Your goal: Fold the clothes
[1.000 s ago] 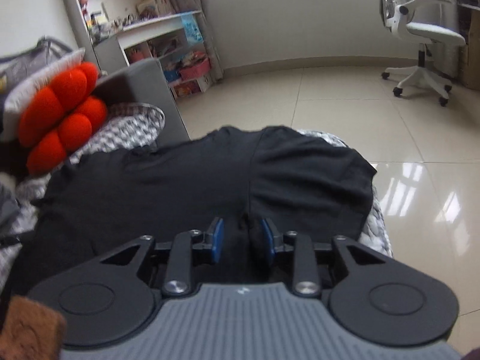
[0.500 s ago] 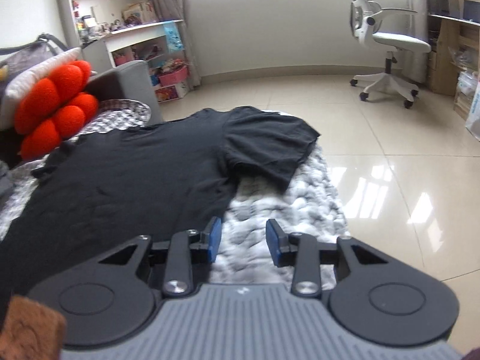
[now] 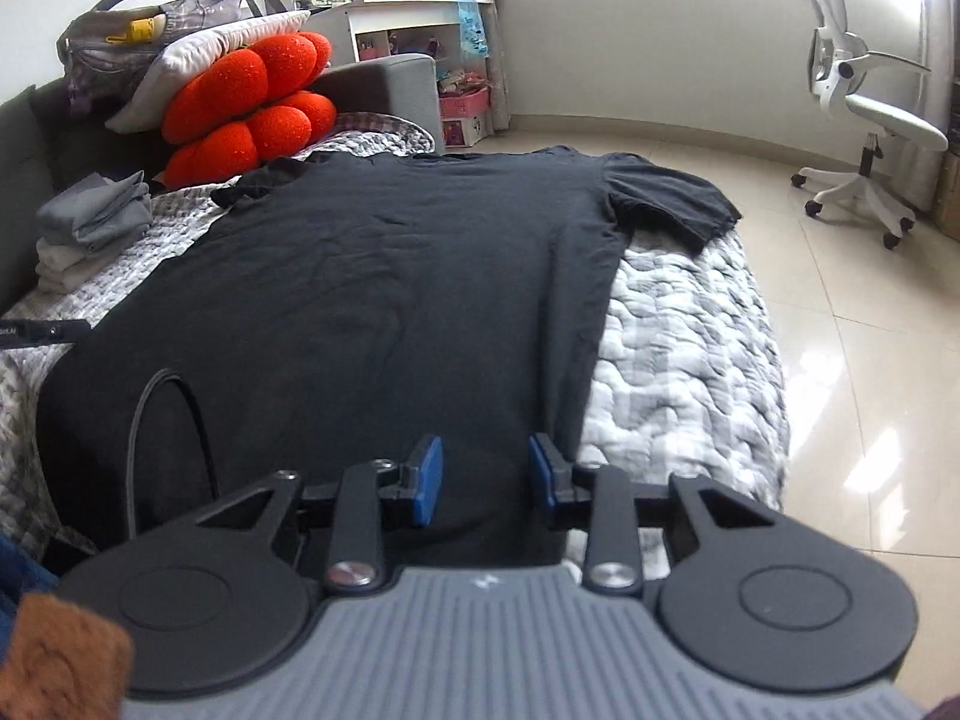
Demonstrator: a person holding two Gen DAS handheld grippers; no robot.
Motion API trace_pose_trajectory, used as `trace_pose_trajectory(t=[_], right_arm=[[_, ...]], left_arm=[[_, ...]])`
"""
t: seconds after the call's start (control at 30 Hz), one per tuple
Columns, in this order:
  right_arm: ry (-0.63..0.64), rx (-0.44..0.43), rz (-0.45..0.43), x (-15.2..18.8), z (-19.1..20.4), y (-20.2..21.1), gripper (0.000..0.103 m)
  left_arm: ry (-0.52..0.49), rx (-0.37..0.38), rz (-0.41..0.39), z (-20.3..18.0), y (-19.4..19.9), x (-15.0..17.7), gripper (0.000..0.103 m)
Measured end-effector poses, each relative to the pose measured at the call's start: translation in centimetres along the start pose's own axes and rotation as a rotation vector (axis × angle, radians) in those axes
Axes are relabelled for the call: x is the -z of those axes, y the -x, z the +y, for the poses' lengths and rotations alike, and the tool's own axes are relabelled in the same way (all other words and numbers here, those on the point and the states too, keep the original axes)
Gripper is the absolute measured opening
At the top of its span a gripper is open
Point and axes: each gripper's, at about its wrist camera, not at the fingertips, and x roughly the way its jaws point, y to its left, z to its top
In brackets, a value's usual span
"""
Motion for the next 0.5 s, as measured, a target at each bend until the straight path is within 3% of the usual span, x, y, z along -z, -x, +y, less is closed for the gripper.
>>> trace_pose_trajectory(t=[0.07, 0.23, 0.33, 0.5], right_arm=[[0.002, 0.071, 0.015, 1.2, -0.3, 1.1, 0.032], [0.004, 0.112, 0.02, 4.0, -1.2, 4.7, 0.033], [0.037, 0.205, 0.022, 5.2, -1.5, 6.4, 0.033], [0.042, 0.205, -0.008, 6.7, -2.5, 9.2, 0.034]], left_arm=[[0.0, 0.01, 0.002, 0.2, 0.7, 0.5, 0.033], [-0.006, 0.02, 0.01, 0.5, 2.3, 1.5, 0.033], [-0.011, 0.017, 0.014, 0.7, 3.3, 1.9, 0.033], [0.019, 0.009, 0.025, 1.6, 4.7, 2.6, 0.033]])
